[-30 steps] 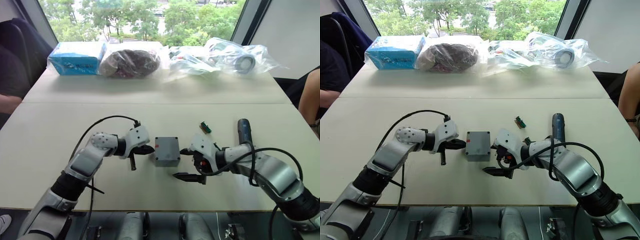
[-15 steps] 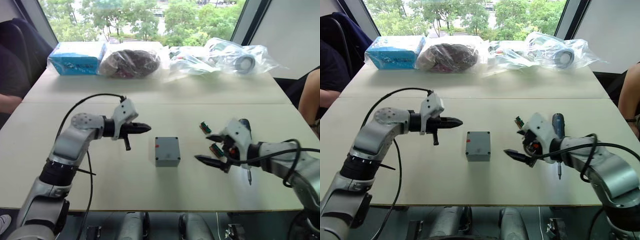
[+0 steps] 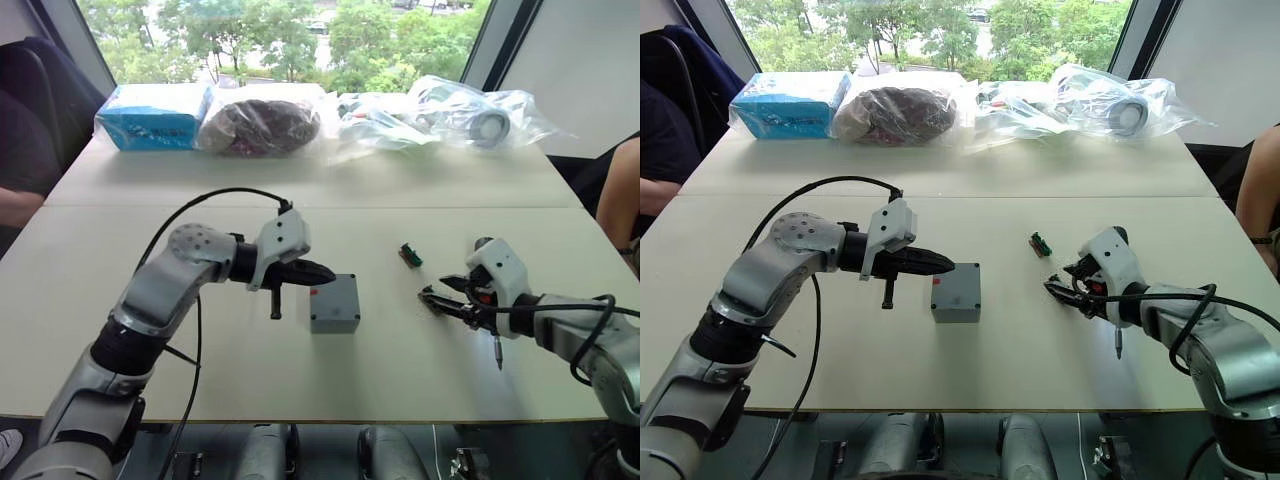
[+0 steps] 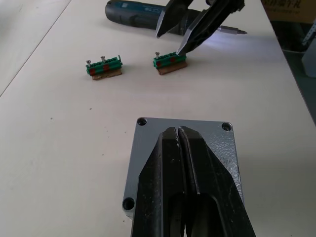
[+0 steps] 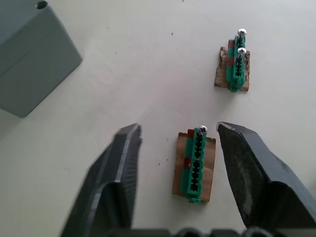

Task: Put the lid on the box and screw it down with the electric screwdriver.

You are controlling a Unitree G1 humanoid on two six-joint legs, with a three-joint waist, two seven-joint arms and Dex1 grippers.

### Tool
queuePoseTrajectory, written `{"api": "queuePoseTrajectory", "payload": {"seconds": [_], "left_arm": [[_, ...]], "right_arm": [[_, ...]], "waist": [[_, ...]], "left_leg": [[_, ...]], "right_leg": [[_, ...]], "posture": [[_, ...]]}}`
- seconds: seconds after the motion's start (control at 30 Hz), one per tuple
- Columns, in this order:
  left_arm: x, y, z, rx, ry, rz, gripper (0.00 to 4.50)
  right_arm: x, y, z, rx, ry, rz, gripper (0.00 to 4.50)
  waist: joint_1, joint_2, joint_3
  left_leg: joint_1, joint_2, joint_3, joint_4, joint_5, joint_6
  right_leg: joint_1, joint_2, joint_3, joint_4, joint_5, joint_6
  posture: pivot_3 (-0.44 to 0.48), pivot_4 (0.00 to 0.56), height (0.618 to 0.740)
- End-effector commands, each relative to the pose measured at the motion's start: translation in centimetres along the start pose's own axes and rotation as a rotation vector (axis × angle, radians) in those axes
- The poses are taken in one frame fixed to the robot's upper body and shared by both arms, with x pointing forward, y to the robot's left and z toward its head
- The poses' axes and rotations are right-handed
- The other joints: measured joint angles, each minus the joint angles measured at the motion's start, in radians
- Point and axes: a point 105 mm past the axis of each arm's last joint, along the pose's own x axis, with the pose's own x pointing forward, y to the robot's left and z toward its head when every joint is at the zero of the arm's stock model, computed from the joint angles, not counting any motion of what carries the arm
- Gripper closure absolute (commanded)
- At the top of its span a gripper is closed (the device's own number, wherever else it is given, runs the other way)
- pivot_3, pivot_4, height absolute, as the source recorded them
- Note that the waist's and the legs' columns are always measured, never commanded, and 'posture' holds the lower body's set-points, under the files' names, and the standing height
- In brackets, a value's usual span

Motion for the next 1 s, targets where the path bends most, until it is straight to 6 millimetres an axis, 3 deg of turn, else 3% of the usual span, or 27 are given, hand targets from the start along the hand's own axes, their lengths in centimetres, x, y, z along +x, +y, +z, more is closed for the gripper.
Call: {"api": "queuePoseTrajectory", "payload": {"seconds": [0.03, 0.73, 0.83, 0.9, 1.0], "left_arm": [[0.0, -0.2, 1.3, 0.07, -0.014, -0.004, 4.5], [-0.2, 0.1, 0.2, 0.083, 0.025, 0.02, 4.5], [-0.2, 0.0, 0.0, 0.083, 0.029, 0.022, 4.5], [-0.2, 0.0, 0.0, 0.083, 0.03, 0.023, 4.5], [-0.3, 0.0, 0.0, 0.083, 0.03, 0.023, 4.5]], "right_arm": [[0.0, -0.5, 0.8, -0.026, -0.037, -0.026, 3.09], [1.5, -1.0, 0.6, 0.008, -0.057, -0.037, 3.09], [1.5, -0.9, 0.5, 0.008, -0.056, -0.035, 3.73], [1.6, -0.9, 0.6, 0.007, -0.058, -0.033, 4.4], [1.5, -0.8, 0.6, 0.004, -0.058, -0.03, 4.46]], "waist": [[0.0, 0.0, 0.0], [0.0, 0.0, 0.0], [0.0, 0.0, 0.0], [0.0, 0.0, 0.0], [0.0, 0.0, 0.0]], "left_leg": [[0.0, 0.0, 0.0, 0.0, 0.0, 0.0], [0.0, 0.0, 0.0, 0.0, 0.0, 0.0], [0.0, 0.0, 0.0, 0.0, 0.0, 0.0], [0.0, 0.0, 0.0, 0.0, 0.0, 0.0], [0.0, 0.0, 0.0, 0.0, 0.0, 0.0]], "right_leg": [[0.0, 0.0, 0.0, 0.0, 0.0, 0.0], [0.0, 0.0, 0.0, 0.0, 0.0, 0.0], [0.0, 0.0, 0.0, 0.0, 0.0, 0.0], [0.0, 0.0, 0.0, 0.0, 0.0, 0.0], [0.0, 0.0, 0.0, 0.0, 0.0, 0.0]], "posture": [[0.0, 0.15, 0.74], [0.0, 0.15, 0.74], [0.0, 0.15, 0.74], [0.0, 0.15, 0.74], [0.0, 0.15, 0.74]]}}
